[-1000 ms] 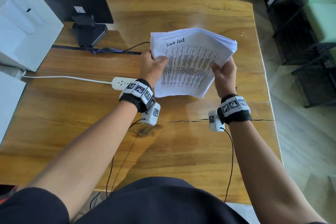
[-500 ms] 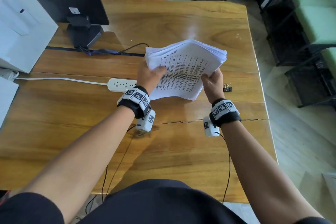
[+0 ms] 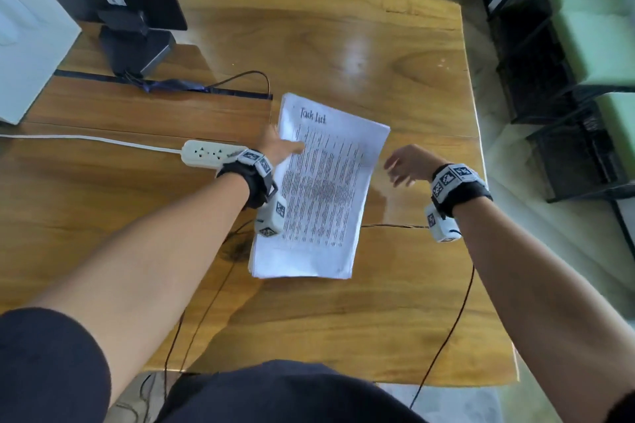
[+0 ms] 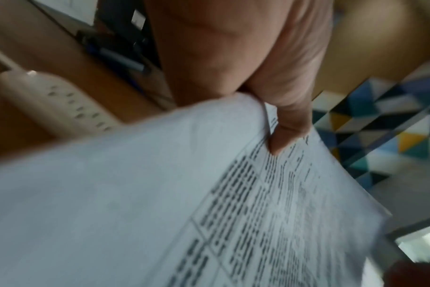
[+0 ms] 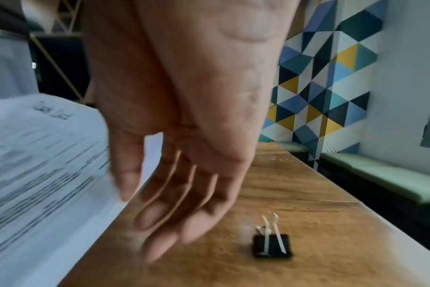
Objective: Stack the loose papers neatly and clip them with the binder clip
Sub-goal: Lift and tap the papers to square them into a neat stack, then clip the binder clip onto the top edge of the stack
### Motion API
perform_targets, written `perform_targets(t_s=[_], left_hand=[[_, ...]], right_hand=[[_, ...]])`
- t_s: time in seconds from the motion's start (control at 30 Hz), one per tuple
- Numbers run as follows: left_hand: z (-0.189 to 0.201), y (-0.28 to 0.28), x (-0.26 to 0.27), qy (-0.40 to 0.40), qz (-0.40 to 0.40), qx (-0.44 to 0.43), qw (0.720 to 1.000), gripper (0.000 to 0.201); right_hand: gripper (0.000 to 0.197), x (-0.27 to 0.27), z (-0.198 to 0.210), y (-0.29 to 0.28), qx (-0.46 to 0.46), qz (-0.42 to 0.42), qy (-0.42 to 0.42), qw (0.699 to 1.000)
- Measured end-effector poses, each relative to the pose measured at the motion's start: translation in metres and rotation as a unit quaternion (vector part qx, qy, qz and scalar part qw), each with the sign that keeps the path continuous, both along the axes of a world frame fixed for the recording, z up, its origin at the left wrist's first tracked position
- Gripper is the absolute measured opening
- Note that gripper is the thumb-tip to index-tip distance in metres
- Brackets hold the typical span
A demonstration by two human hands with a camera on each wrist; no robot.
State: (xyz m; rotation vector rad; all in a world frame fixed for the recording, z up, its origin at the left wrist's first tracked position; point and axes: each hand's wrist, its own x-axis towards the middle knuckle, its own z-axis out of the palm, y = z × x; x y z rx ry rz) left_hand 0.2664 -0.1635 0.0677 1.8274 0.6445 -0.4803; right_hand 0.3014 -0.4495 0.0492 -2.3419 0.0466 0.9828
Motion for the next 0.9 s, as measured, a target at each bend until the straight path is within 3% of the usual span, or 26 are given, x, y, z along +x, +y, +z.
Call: perform_targets(t_s=[0.07, 0.13, 0.2, 0.23, 0.27, 0.33, 0.43, 0.5, 0.63, 0.7, 0.73, 0.8, 0.9], left_hand=[[-0.025, -0.001, -0.012, 0.038, -0.003, 0.014, 0.999, 0.059], [-0.047, -0.001, -0.015, 0.066, -0.002, 0.052, 0.996, 0.03], [-0.065, 0.001, -0.013, 0.067, -0.018, 0.073, 0.995, 0.056], [-0.073, 0.003, -0.013, 0.074, -0.013, 0.068, 0.995, 0.058], [-0.076, 0.004, -0.014, 0.084, -0.009, 0.07, 0.994, 0.054], [-0.078, 0.006, -0.015, 0.096, 0.0, 0.061, 0.994, 0.026], [-0.082, 0.005, -0.014, 0.102, 0.004, 0.049, 0.994, 0.068], [-0.081, 0.005, -0.013, 0.095, 0.0, 0.059, 0.994, 0.071], [-0.076, 0.004, -0.012, 0.093, -0.004, 0.051, 0.994, 0.062], [-0.078, 0.005, -0.012, 0.094, -0.011, 0.052, 0.994, 0.029], [-0.074, 0.004, -0.013, 0.09, -0.007, 0.051, 0.995, 0.023], [-0.064, 0.002, -0.013, 0.074, -0.014, 0.034, 0.997, 0.046], [-0.056, 0.002, -0.019, 0.045, -0.011, 0.024, 0.999, 0.039]], right_hand=[[0.022, 0.013, -0.019, -0.019, -0.105, -0.04, -0.093, 0.989], [0.029, 0.023, -0.037, -0.039, -0.185, -0.061, -0.149, 0.97], [0.04, 0.03, -0.058, -0.056, -0.23, -0.041, -0.148, 0.961], [0.043, 0.032, -0.068, -0.062, -0.239, -0.029, -0.142, 0.96], [0.045, 0.034, -0.077, -0.067, -0.238, -0.016, -0.138, 0.961], [0.041, 0.036, -0.089, -0.071, -0.238, 0.015, -0.142, 0.961], [0.024, 0.036, -0.095, -0.072, -0.251, 0.055, -0.176, 0.95], [0.013, 0.035, -0.091, -0.072, -0.259, 0.067, -0.184, 0.946], [0.008, 0.035, -0.077, -0.065, -0.222, 0.058, -0.205, 0.951], [0.011, 0.034, -0.064, -0.053, -0.189, 0.05, -0.224, 0.955], [0.012, 0.034, -0.058, -0.045, -0.159, 0.042, -0.229, 0.959], [0.011, 0.032, -0.045, -0.024, -0.068, 0.012, -0.245, 0.967], [0.039, 0.022, -0.028, 0.012, 0.023, 0.005, -0.255, 0.967]])
